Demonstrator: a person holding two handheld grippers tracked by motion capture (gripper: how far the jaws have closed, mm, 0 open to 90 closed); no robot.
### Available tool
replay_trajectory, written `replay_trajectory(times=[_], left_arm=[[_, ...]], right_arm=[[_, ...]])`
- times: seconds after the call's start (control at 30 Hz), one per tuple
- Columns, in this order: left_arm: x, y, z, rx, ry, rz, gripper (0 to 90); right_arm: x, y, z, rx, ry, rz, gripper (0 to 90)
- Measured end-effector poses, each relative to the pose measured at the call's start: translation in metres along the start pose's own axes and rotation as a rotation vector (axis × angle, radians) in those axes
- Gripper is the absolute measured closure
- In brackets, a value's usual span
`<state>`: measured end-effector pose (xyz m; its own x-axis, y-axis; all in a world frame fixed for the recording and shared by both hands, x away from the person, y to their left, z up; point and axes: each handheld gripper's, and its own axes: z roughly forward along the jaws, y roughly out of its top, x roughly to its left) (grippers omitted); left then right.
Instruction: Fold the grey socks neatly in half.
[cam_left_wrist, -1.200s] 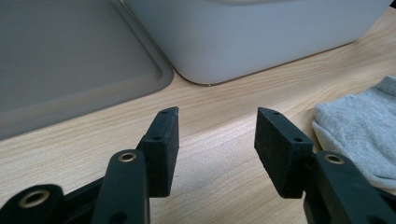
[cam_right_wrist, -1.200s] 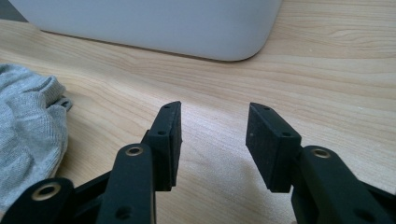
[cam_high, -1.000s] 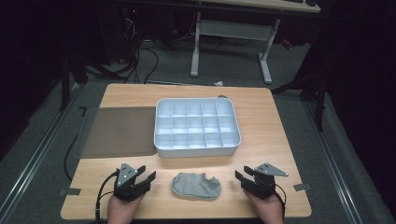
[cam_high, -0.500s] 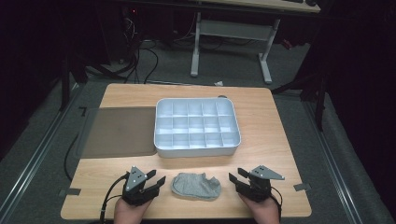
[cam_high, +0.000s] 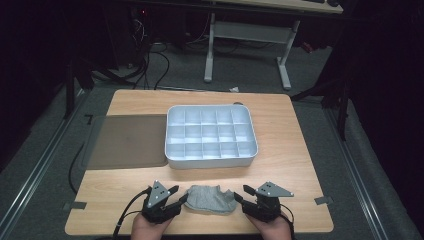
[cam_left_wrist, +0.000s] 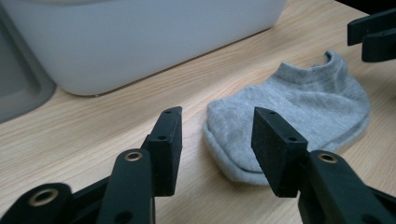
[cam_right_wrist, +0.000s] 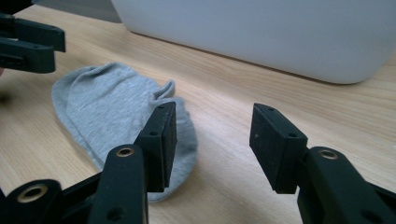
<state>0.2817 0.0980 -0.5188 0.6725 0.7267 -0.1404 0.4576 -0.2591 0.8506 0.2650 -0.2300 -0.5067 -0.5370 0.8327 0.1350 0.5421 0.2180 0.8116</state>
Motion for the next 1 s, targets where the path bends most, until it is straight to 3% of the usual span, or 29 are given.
replay_trajectory(times=[0.2, 0.43, 0.67, 1.0], left_arm=[[-0.008, 0.001, 0.011, 0.032, 0.003, 0.034, 54.9], [-0.017, -0.002, 0.019, 0.088, 0.046, 0.097, 58.4], [-0.025, -0.005, 0.020, 0.124, 0.091, 0.167, 59.6], [-0.038, -0.013, 0.013, 0.146, 0.172, 0.254, 60.4]], right_arm=[[0.006, -0.001, 0.005, 0.021, 0.018, -0.009, 52.1], [0.011, -0.004, 0.013, 0.075, 0.046, -0.005, 55.1], [0.016, -0.009, 0.022, 0.136, 0.055, -0.011, 58.9], [0.016, -0.013, 0.023, 0.154, 0.072, 0.005, 64.9]])
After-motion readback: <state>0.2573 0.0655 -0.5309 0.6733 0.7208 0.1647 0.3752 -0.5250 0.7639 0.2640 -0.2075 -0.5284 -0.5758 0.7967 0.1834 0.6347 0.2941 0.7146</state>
